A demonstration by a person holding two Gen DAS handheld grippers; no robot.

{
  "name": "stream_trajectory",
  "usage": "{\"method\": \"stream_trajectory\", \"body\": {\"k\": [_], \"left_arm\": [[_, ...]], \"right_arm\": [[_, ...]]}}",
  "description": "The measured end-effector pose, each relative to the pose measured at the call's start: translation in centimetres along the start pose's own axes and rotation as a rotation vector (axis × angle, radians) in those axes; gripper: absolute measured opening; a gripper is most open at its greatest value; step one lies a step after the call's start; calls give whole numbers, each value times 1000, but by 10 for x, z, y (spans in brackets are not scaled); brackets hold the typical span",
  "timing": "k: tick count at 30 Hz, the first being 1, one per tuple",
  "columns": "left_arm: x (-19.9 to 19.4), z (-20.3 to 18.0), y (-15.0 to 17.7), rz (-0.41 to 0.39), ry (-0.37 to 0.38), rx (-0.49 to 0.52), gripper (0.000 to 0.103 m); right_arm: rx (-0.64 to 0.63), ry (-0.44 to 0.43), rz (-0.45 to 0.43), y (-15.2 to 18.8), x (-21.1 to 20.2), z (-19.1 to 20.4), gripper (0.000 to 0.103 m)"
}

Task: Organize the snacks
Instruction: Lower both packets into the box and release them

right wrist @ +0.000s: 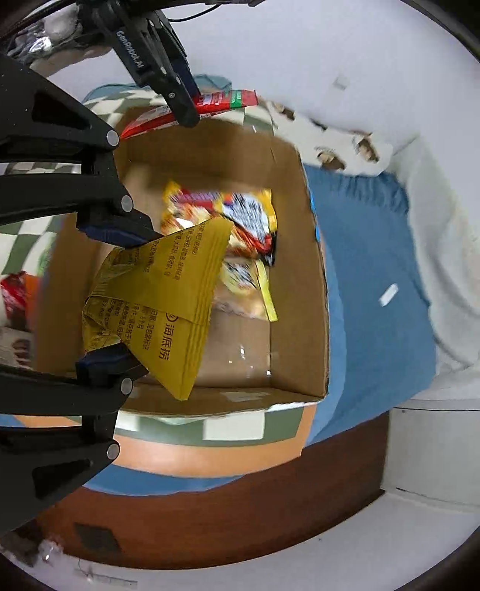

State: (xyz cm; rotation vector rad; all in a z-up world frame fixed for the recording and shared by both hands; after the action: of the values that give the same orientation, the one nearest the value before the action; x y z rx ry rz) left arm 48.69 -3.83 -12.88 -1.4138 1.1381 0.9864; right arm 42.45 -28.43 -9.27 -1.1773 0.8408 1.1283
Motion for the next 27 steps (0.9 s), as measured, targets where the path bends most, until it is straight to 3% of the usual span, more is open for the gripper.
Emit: {"method": "stream_trajectory", "body": {"k": [7,8,9,10,11,12,13,19,27], "left_arm": [[49,10,-25,83,-70,-2,48],[55,10,-28,99,-62,-5,48],[58,10,-30,107,-52,-11,50],[61,11,-32,108,-48,-17,61],[62,12,-35,104,-57,-20,71],[64,12,-37,98,-63,-19,89],[64,12,-40,87,-65,-19,93],[60,11,-41,53,-56,-31,93],[38,5,-8,-26,-71,-13,93]], "right_arm": [[-14,77,105,-35,61,-5,48],[0,82,109,-38,64,-8,49],[11,87,112,-42,68,-11,56],[21,99,122,-44,73,-12,65],[30,98,127,-44,75,-13,84],[39,91,124,-44,76,-14,91],[43,92,122,-44,76,-15,91],[48,88,108,-37,77,-19,92],[19,95,13,-11,59,-9,92]]}}
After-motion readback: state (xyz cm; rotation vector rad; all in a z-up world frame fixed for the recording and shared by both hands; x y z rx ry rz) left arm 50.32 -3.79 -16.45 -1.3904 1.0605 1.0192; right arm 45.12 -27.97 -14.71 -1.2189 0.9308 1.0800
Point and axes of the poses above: each gripper's, at about its wrist camera, not at the fingertips, and x roughly the way its jaws point, z to its left, y to its underside, the point moved 8 cm from there along x, roughly the way its jaws point, and after that the axes turned 2 degrees about -z, right-handed, at the moved point
